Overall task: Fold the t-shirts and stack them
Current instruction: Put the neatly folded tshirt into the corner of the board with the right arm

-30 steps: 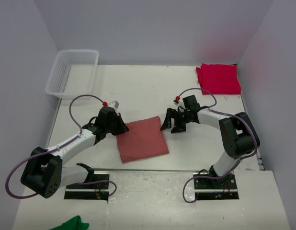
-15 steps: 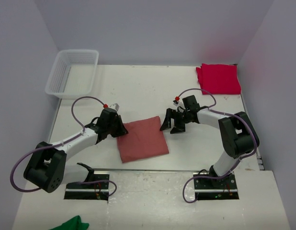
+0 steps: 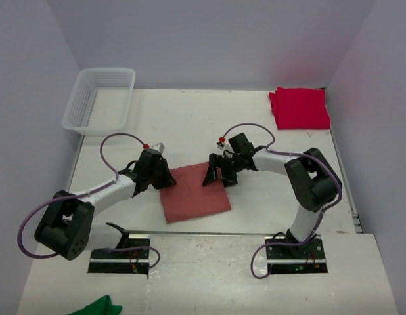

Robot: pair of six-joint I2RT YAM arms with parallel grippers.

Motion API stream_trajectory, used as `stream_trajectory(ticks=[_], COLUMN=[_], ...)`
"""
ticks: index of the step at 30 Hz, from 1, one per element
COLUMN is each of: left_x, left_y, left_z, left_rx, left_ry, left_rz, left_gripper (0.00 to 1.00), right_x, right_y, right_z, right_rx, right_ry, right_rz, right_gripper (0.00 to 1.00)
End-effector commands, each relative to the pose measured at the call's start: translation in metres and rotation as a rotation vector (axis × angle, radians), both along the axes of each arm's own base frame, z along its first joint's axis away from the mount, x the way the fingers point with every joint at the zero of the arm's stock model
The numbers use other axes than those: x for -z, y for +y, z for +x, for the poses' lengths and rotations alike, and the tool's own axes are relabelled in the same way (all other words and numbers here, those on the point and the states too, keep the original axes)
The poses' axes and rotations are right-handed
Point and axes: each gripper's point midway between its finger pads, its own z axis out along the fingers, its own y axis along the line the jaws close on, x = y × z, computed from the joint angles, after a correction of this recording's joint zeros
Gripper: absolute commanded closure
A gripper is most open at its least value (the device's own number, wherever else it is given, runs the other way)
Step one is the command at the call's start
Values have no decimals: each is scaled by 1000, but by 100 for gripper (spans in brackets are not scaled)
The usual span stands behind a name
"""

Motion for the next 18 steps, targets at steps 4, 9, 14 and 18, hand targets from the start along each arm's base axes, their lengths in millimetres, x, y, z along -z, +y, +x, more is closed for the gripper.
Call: stream_trajectory(ticks=[4, 9, 14, 18], left_x=[-6, -11, -11, -11], left_y=[-3, -5, -5, -6], left_z=[-1, -2, -2, -4], left_rx=[20, 29, 30, 33], left_ry=[-36, -43, -44, -45], left_rz=[-18, -31, -36, -43], left_gripper=[100, 100, 100, 100], right_x=[55, 77, 97, 103], right_y=[-6, -9, -9, -3], right_z=[-6, -16, -25, -27], right_rx=[68, 109, 97, 77], right_ry=[62, 102, 147, 143], right_rz=[-149, -187, -213, -239], right_gripper=[24, 52, 74, 91])
